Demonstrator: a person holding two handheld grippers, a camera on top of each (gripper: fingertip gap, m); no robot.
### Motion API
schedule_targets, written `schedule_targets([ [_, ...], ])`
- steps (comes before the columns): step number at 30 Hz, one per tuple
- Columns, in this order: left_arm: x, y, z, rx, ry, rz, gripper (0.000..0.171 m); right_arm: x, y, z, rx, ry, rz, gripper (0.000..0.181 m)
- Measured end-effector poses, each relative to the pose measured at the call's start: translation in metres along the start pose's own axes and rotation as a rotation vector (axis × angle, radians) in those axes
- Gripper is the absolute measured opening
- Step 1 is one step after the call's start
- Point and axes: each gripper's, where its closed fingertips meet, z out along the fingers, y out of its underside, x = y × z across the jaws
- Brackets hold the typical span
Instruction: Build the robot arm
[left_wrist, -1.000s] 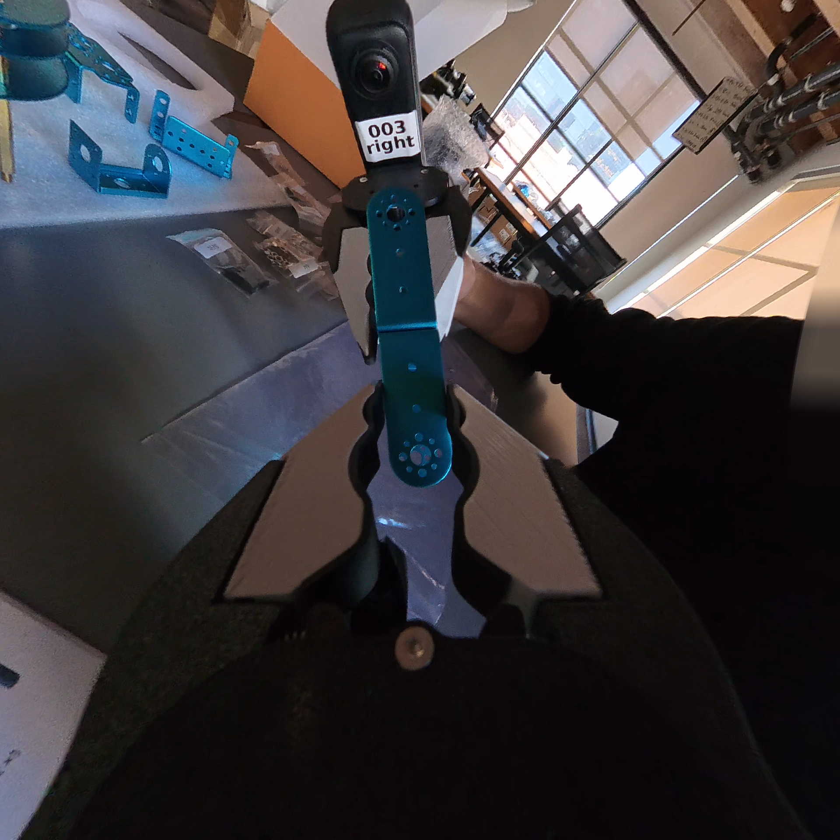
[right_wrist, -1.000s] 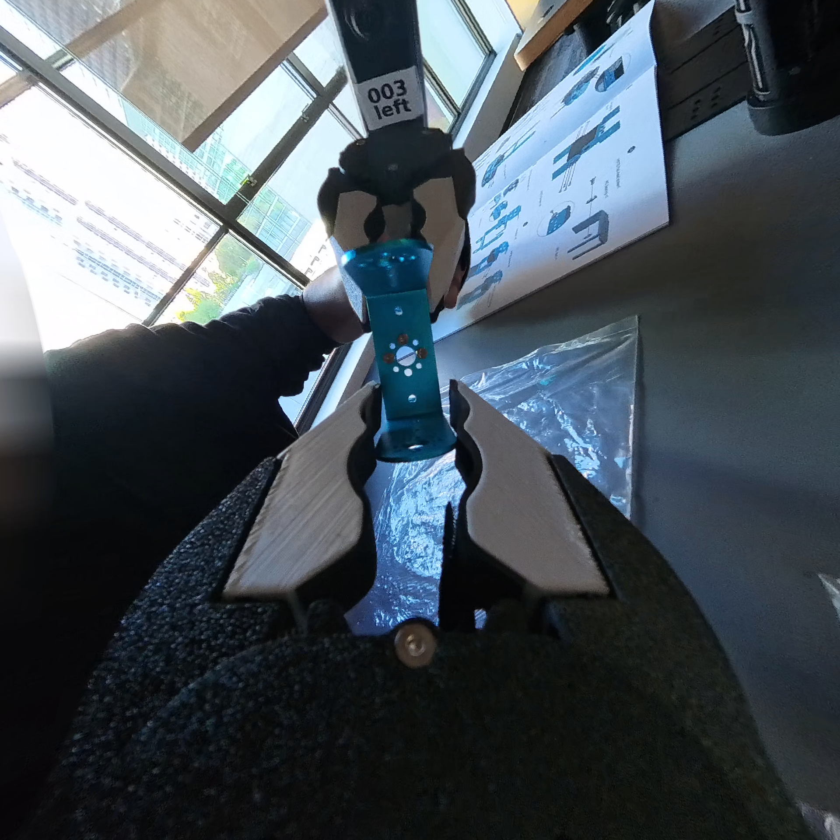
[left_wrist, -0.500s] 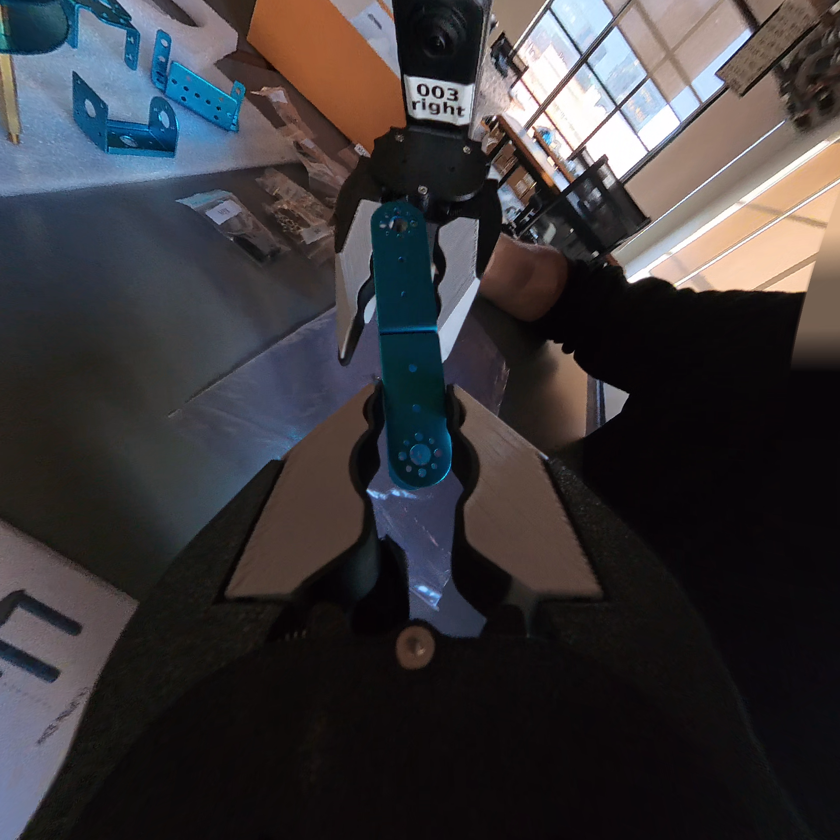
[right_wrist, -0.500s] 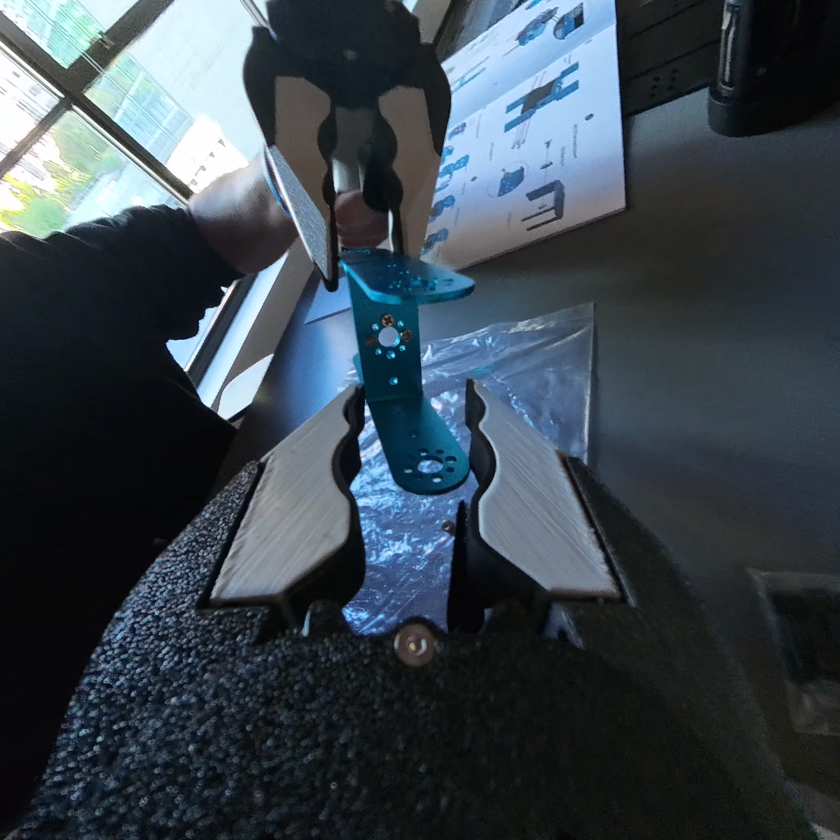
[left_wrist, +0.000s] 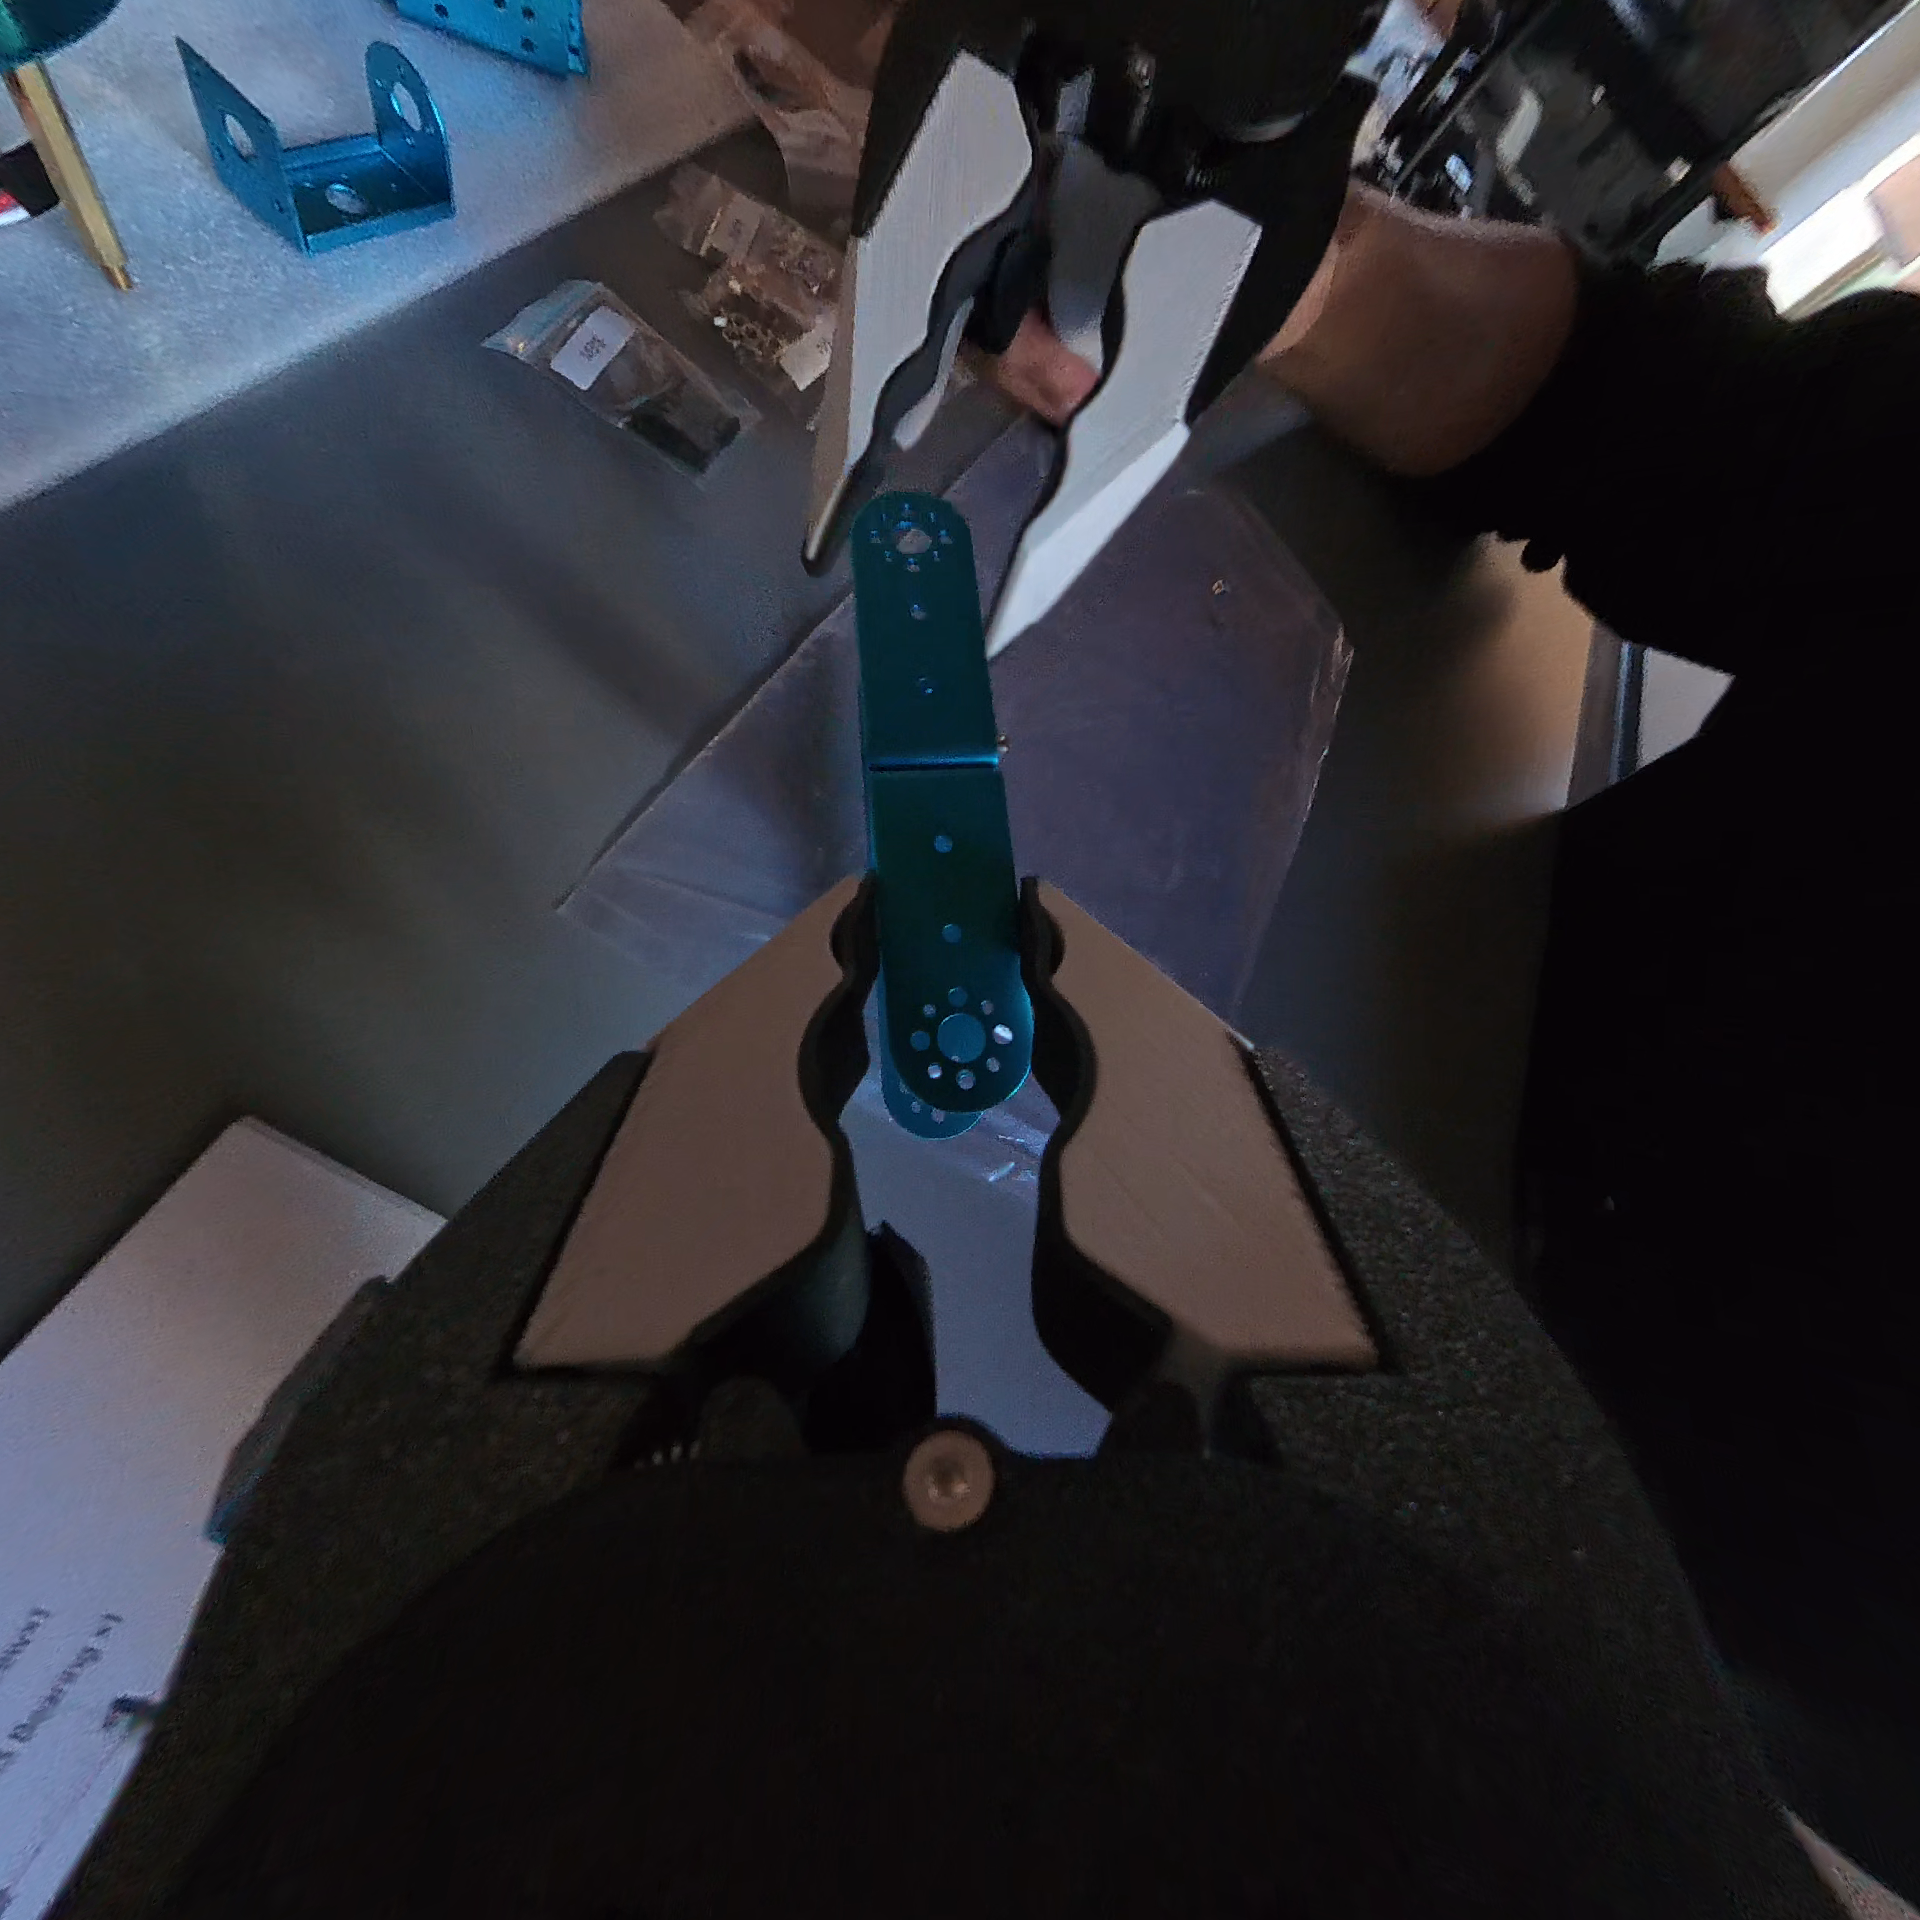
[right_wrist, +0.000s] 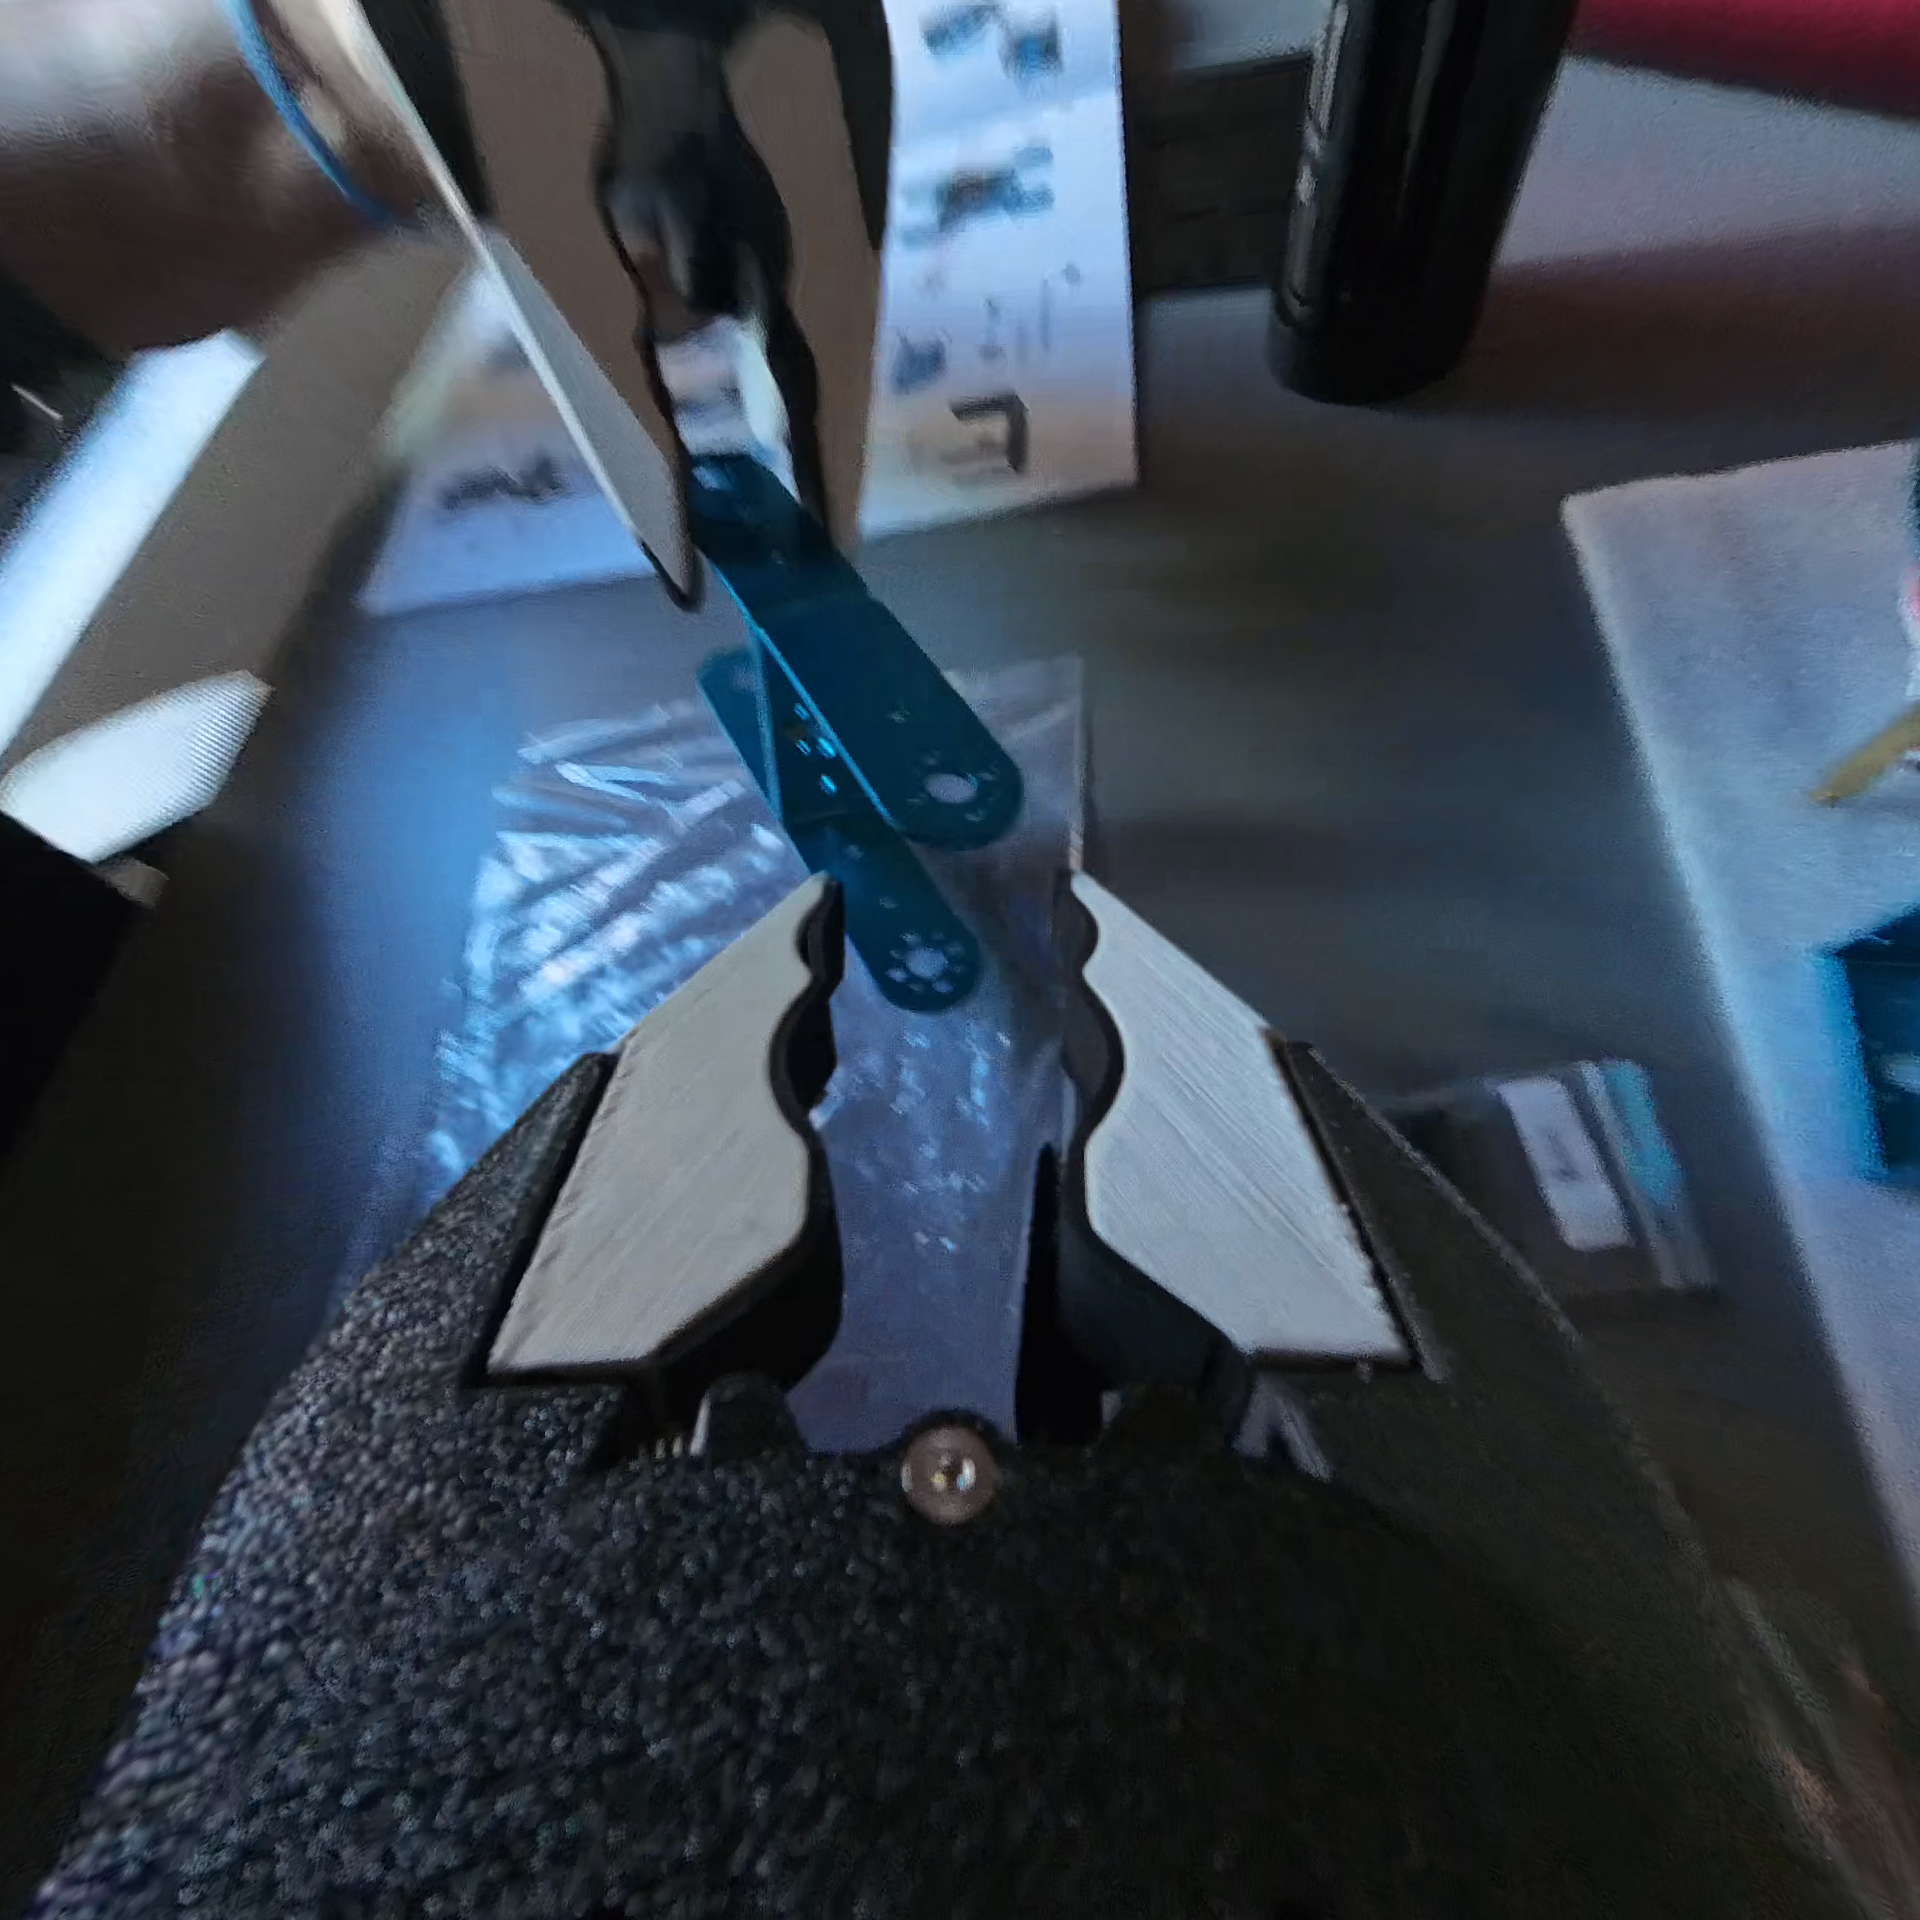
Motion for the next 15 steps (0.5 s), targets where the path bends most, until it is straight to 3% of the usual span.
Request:
schedule_targets([
  [3,0.002,-0.001,0.004,-0.065,-0.022,0.064,0.026,0.014,0.004,-0.005,-0.077,0.139,-0.153,0.046],
  [5,0.004,0.002,0.009,-0.111,-0.03,0.088,0.026,0.009,0.004,-0.005,-0.133,0.154,-0.249,0.052],
  [11,0.004,-0.002,0.016,-0.12,-0.027,0.118,0.026,-0.002,0.006,0.005,-0.255,0.136,-0.33,0.047],
  [13,0.004,0.0,0.017,-0.098,-0.016,0.107,0.026,-0.001,0.004,0.005,-0.244,0.13,-0.334,0.032],
  [15,0.001,0.001,0.017,-0.068,-0.016,0.121,0.026,0.001,0.003,0.004,-0.248,0.146,-0.349,0.028],
])
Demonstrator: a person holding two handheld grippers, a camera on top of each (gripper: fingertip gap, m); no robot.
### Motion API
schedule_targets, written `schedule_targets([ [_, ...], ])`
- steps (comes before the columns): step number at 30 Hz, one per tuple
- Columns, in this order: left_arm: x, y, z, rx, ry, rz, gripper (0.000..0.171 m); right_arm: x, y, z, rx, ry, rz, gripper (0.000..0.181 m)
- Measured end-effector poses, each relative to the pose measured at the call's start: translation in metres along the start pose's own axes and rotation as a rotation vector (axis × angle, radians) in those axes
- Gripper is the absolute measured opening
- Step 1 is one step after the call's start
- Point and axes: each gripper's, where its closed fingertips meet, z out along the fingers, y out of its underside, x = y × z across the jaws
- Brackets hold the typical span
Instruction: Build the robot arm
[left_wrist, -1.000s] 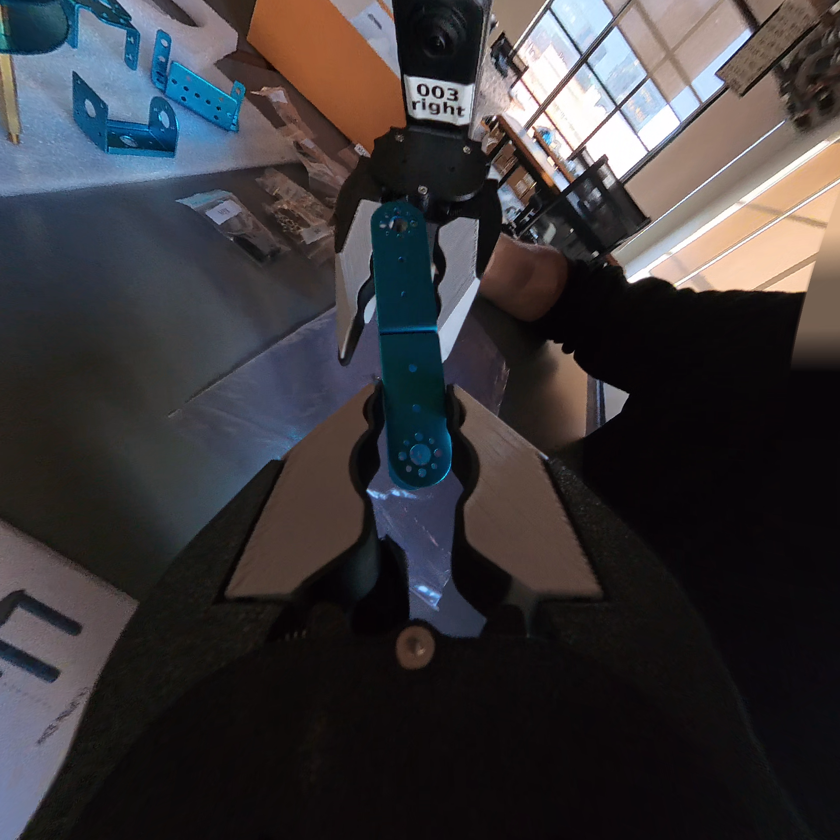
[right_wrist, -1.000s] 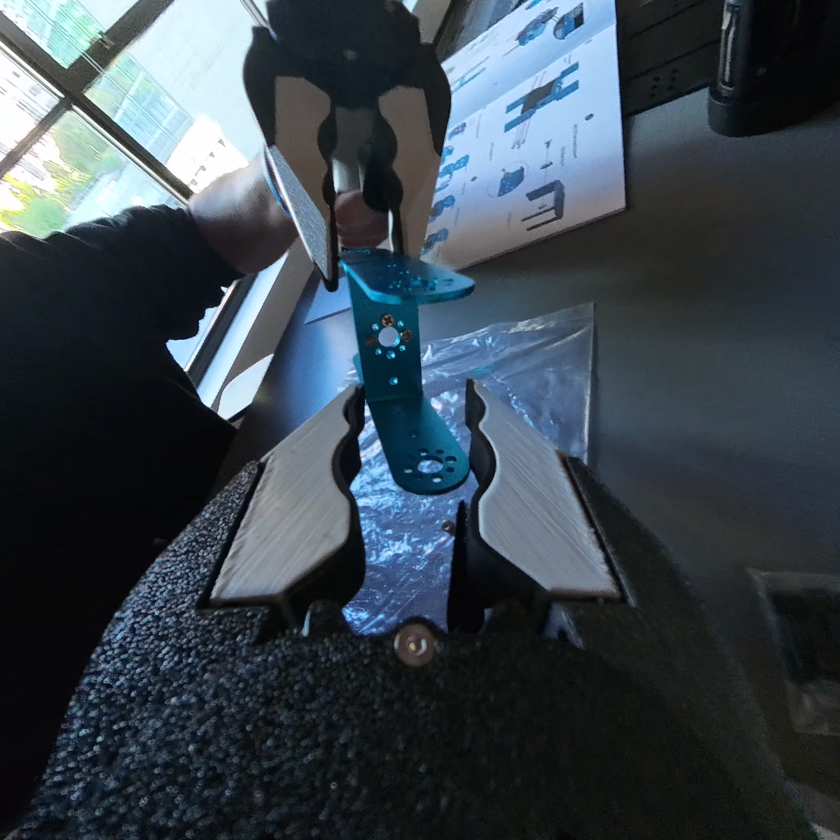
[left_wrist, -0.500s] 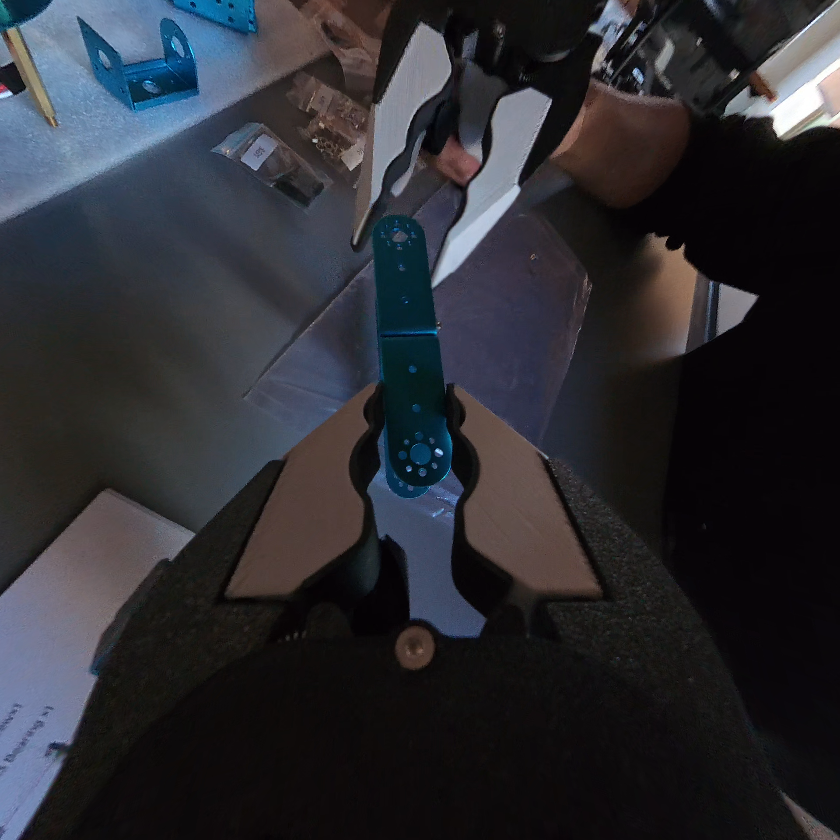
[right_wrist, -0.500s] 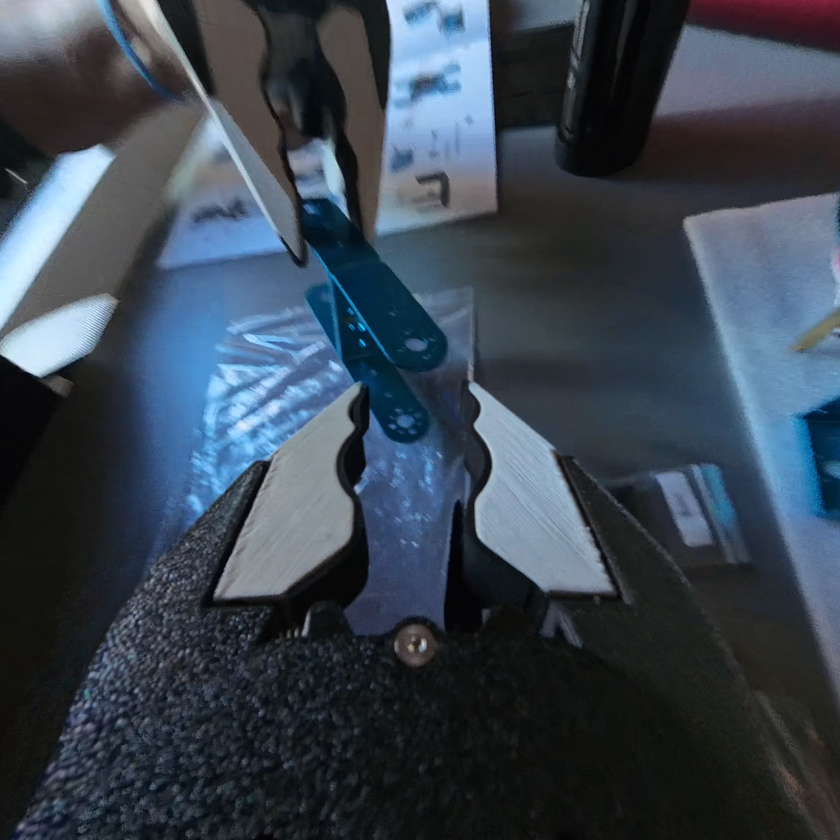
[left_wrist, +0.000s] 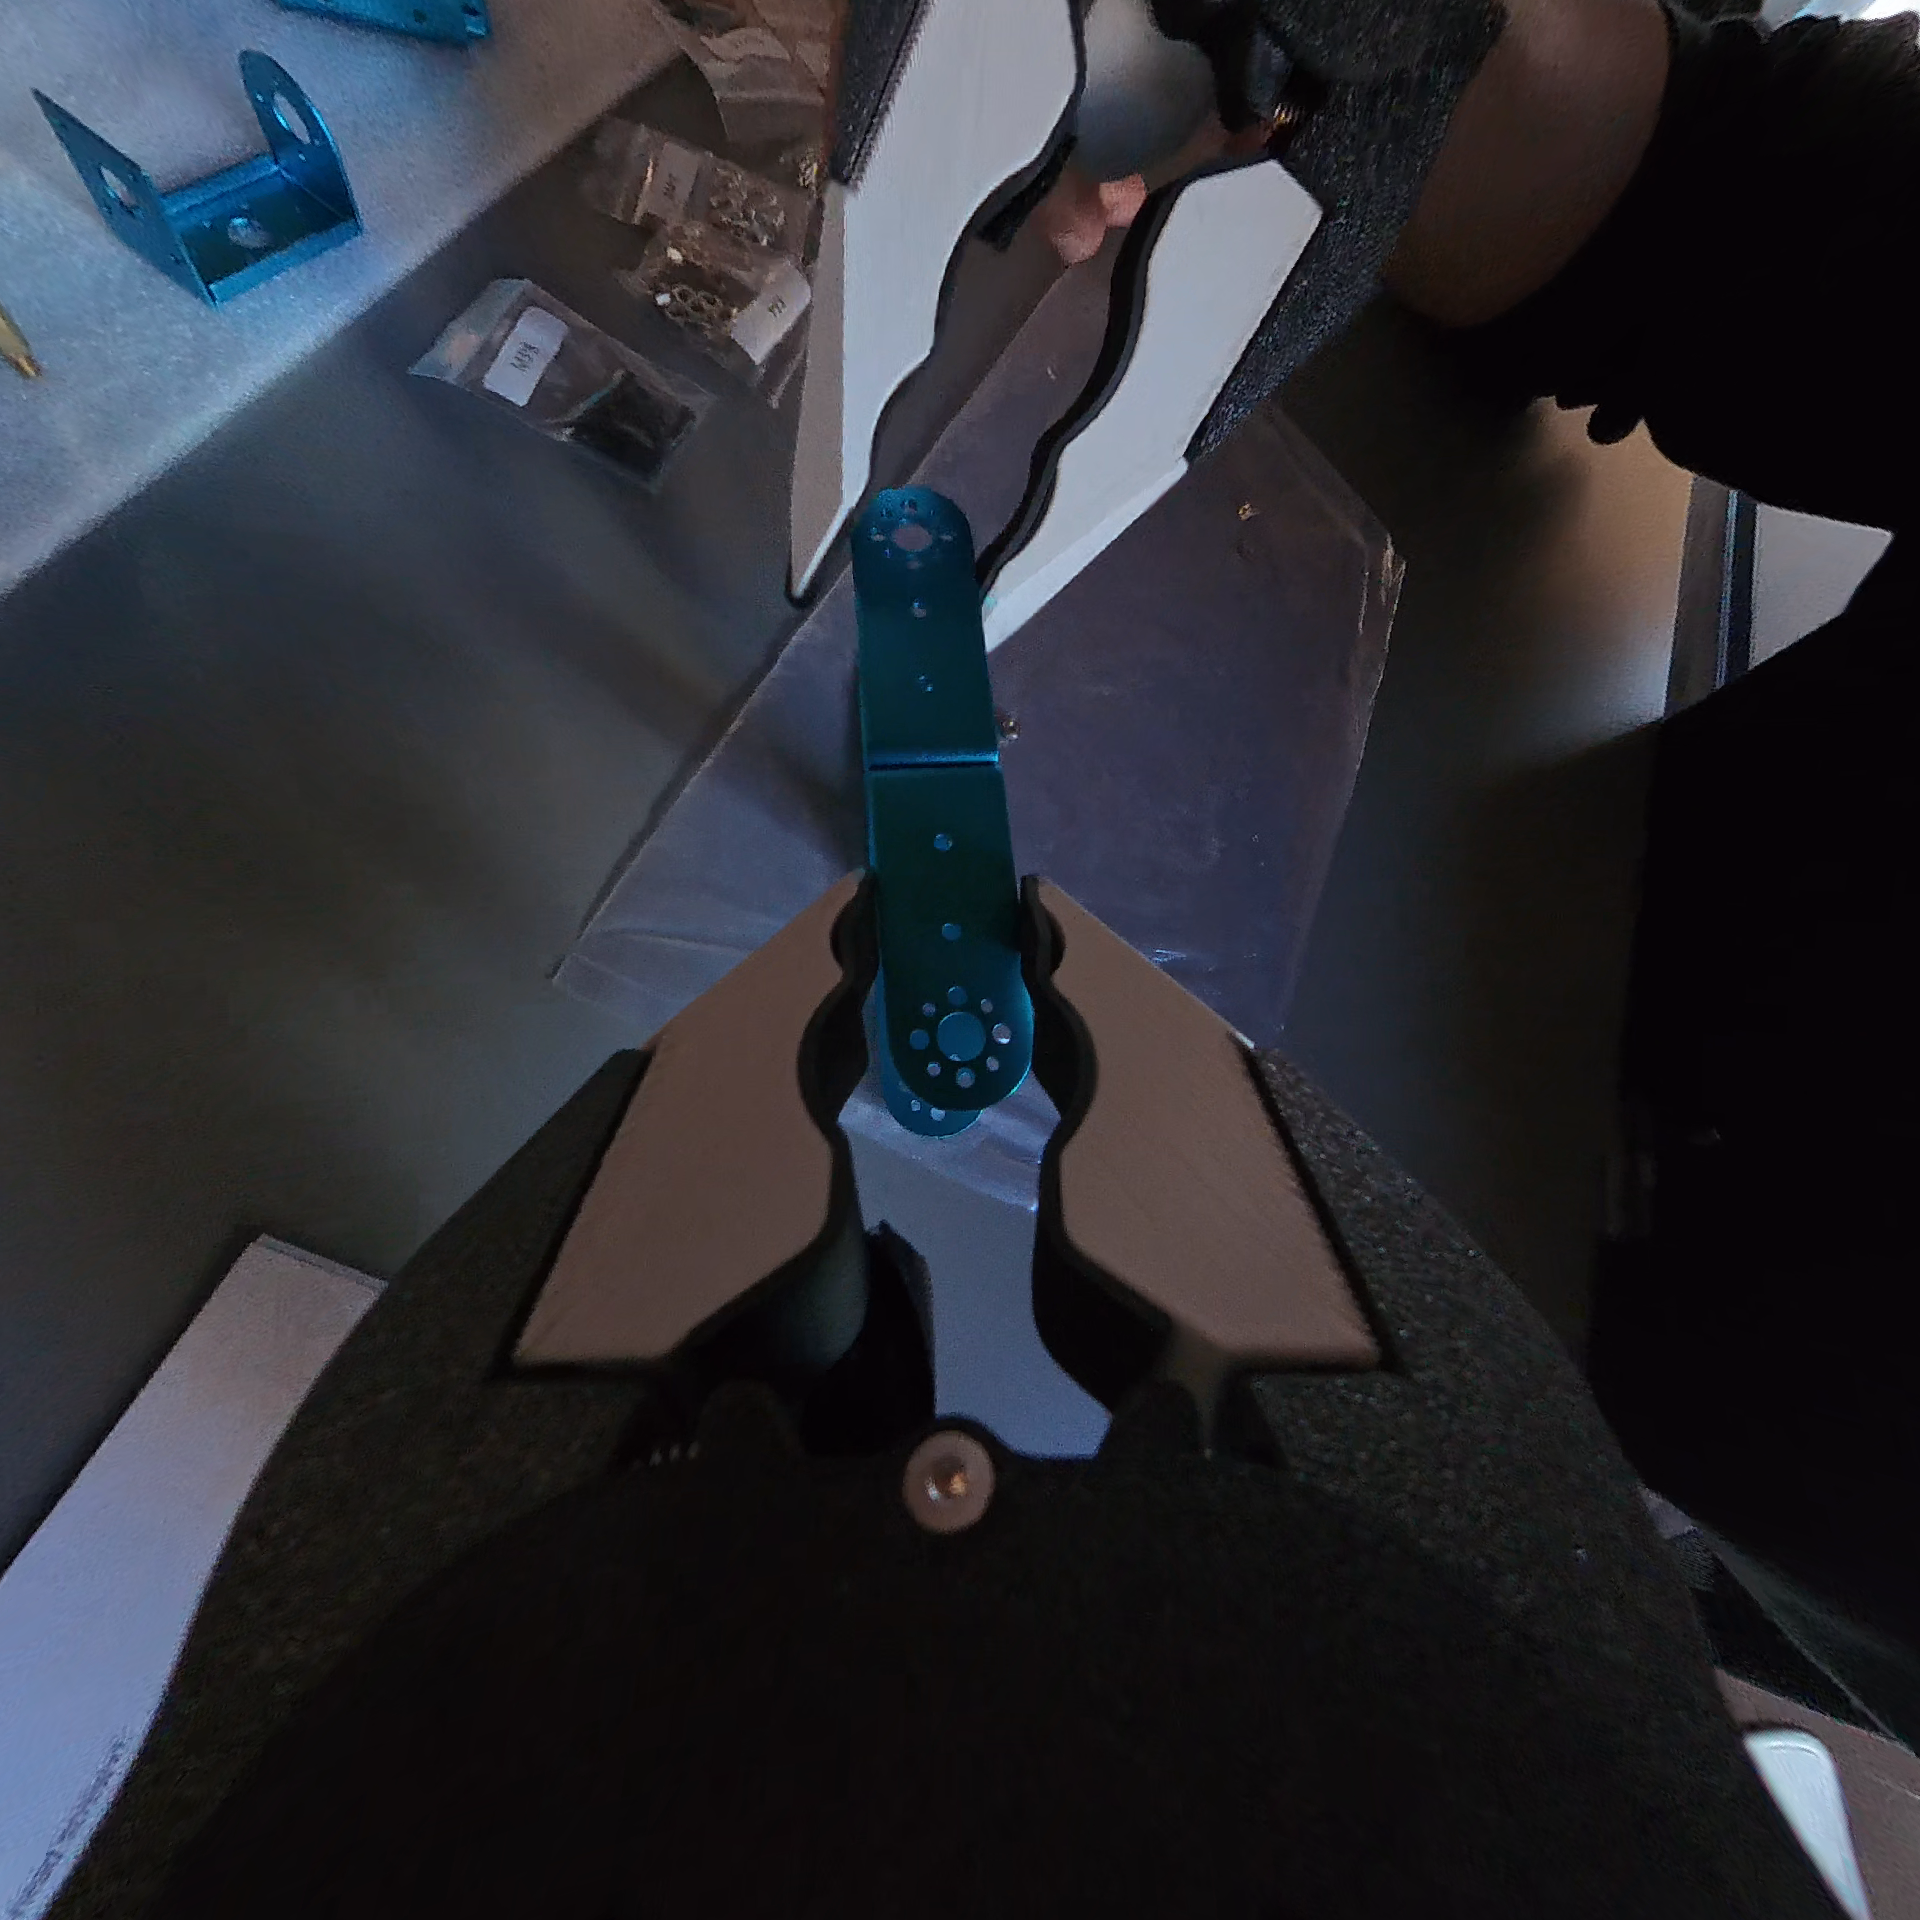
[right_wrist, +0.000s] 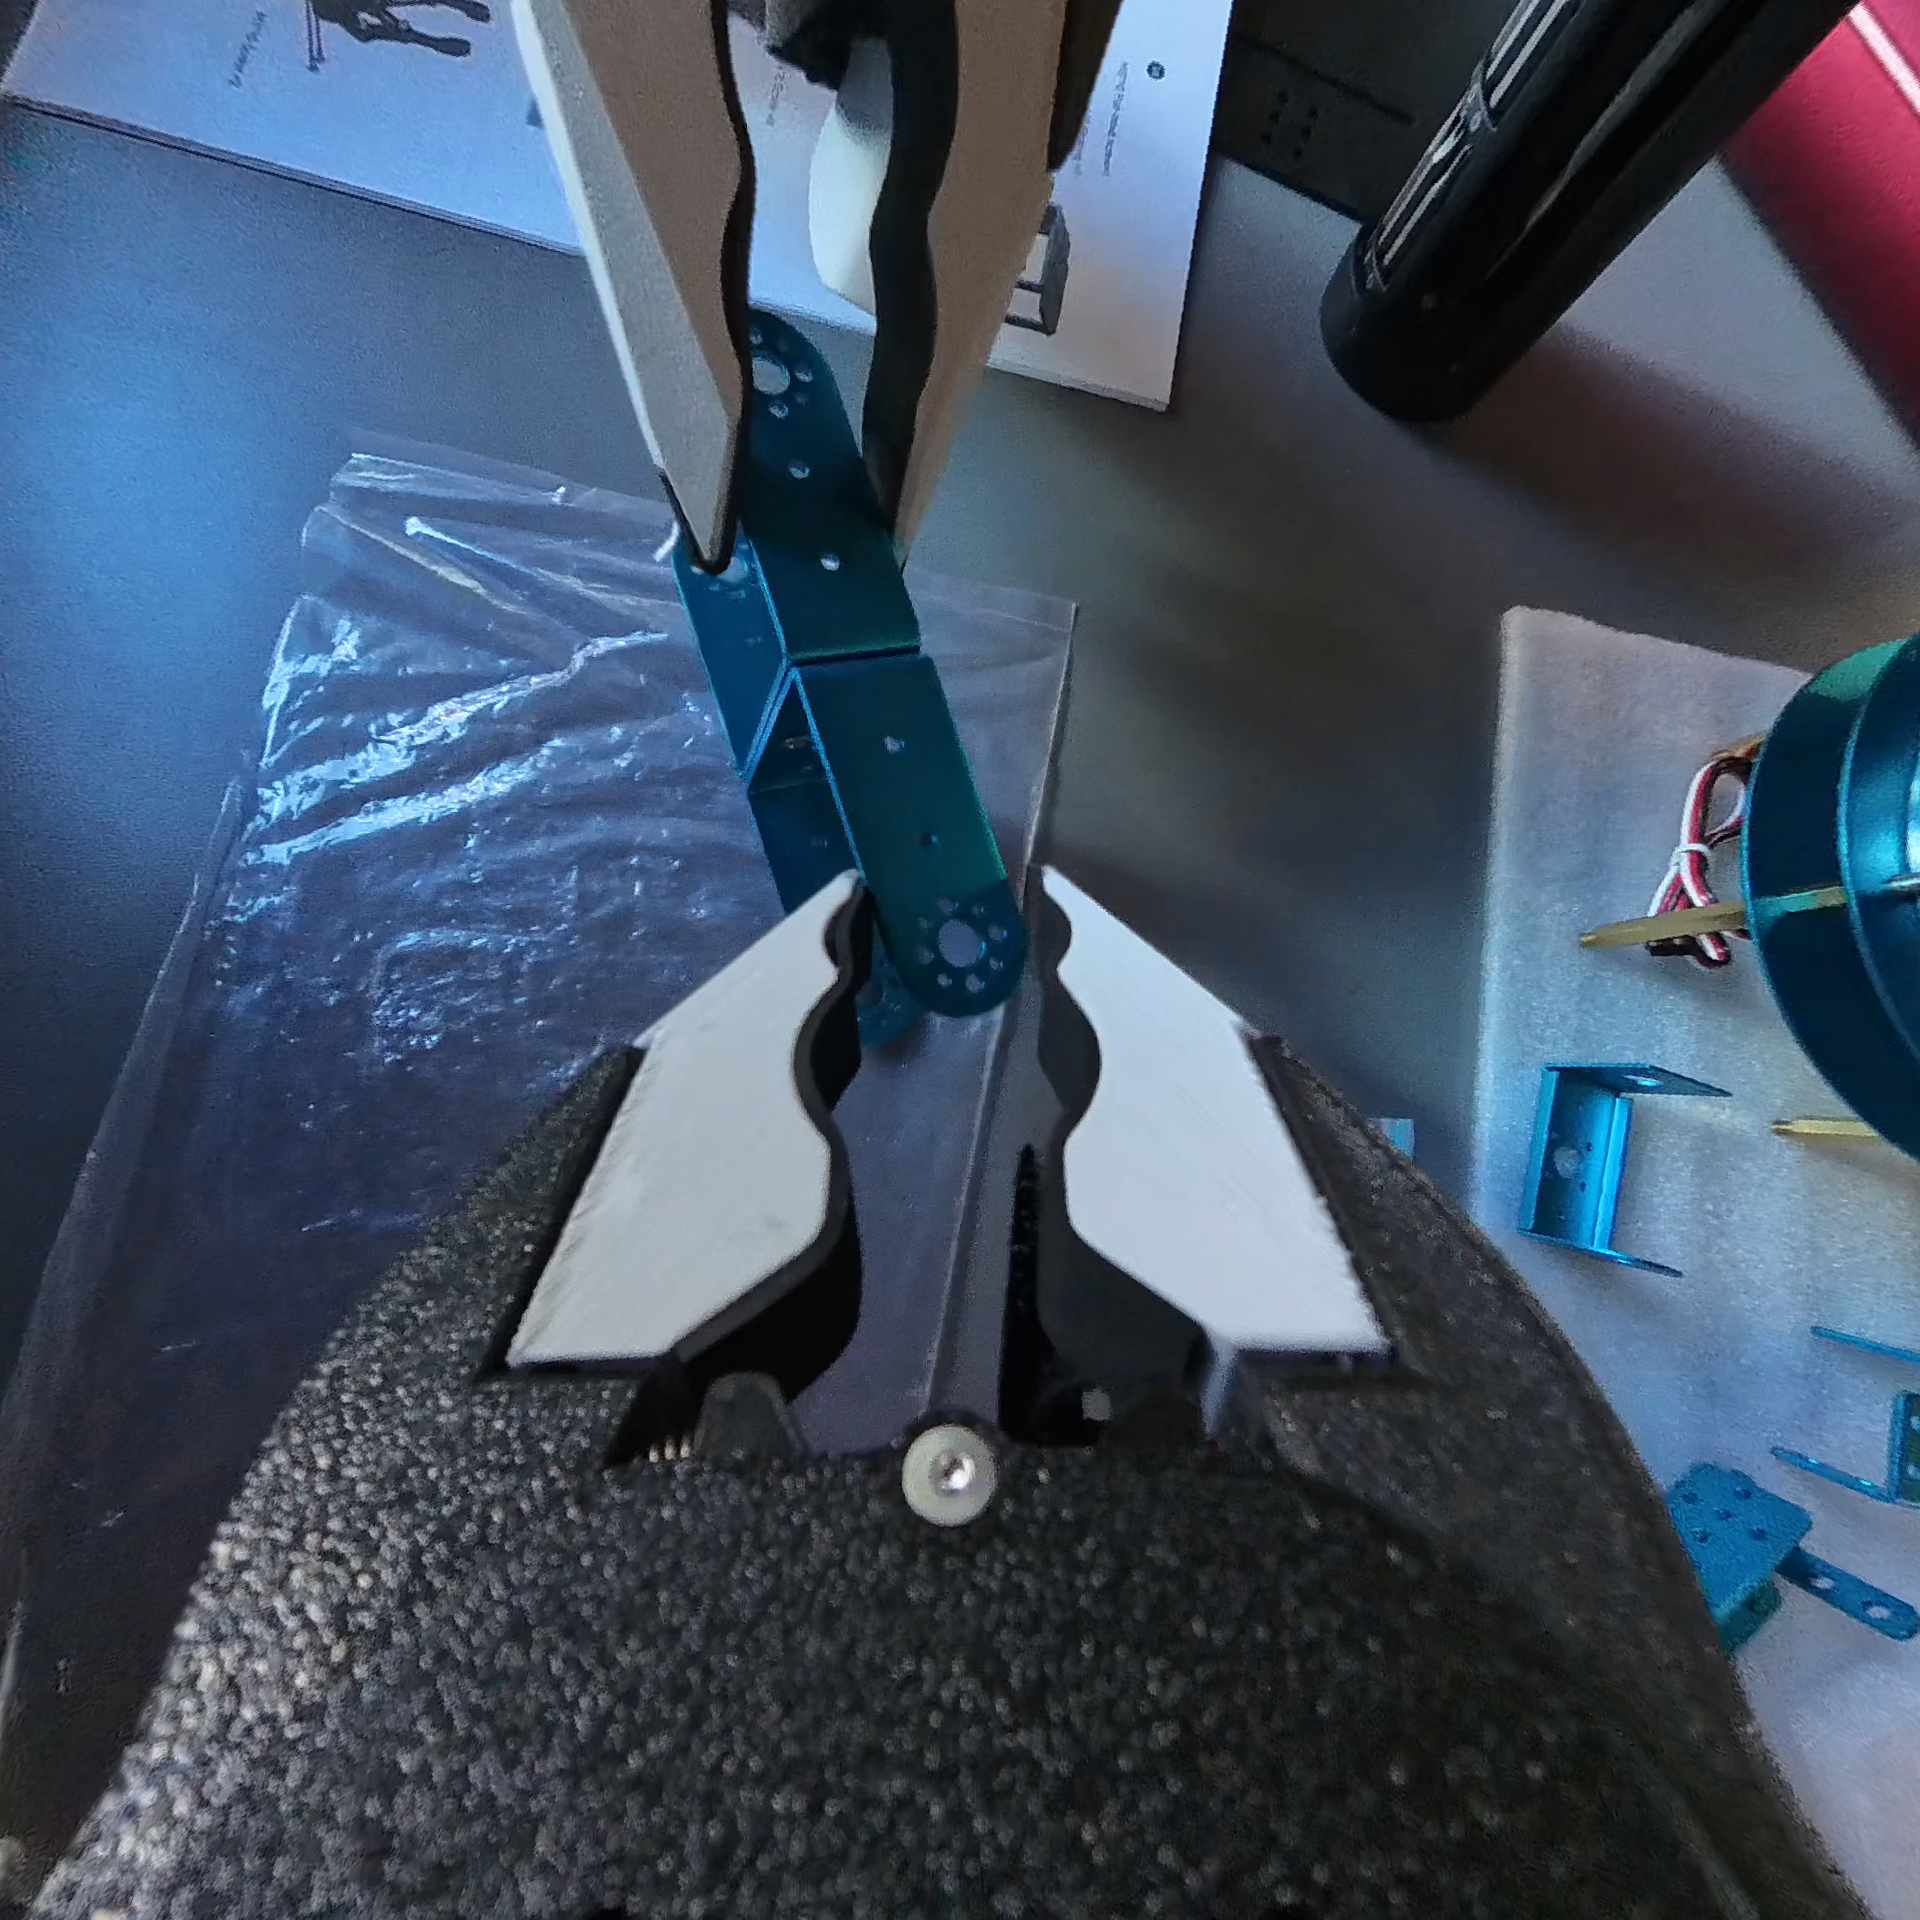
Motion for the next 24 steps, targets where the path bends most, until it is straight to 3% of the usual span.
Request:
schedule_targets([
  [7,0.004,0.006,0.0,0.072,-0.003,0.112,0.026,-0.01,-0.001,0.0,0.027,-0.014,0.002,0.029],
  [10,0.006,0.01,-0.001,0.064,-0.048,0.186,0.026,-0.005,0.0,-0.006,0.056,0.012,0.053,0.05],
  [12,0.007,0.012,-0.003,0.068,-0.076,0.2,0.027,-0.002,0.0,-0.019,0.1,0.03,0.088,0.054],
  [16,0.01,0.01,-0.009,0.124,-0.075,0.144,0.049,-0.002,0.006,-0.034,0.196,0.024,0.16,0.064],
  [18,0.01,0.012,-0.016,0.148,-0.1,0.128,0.055,-0.013,0.015,-0.034,0.195,-0.041,0.207,0.062],
  [21,0.007,0.023,-0.025,0.155,-0.181,0.141,0.054,-0.022,0.031,-0.03,0.143,-0.041,0.191,0.04],
  [24,0.007,0.025,-0.027,0.187,-0.22,0.128,0.045,-0.025,0.033,-0.023,0.108,-0.034,0.181,0.04],
])
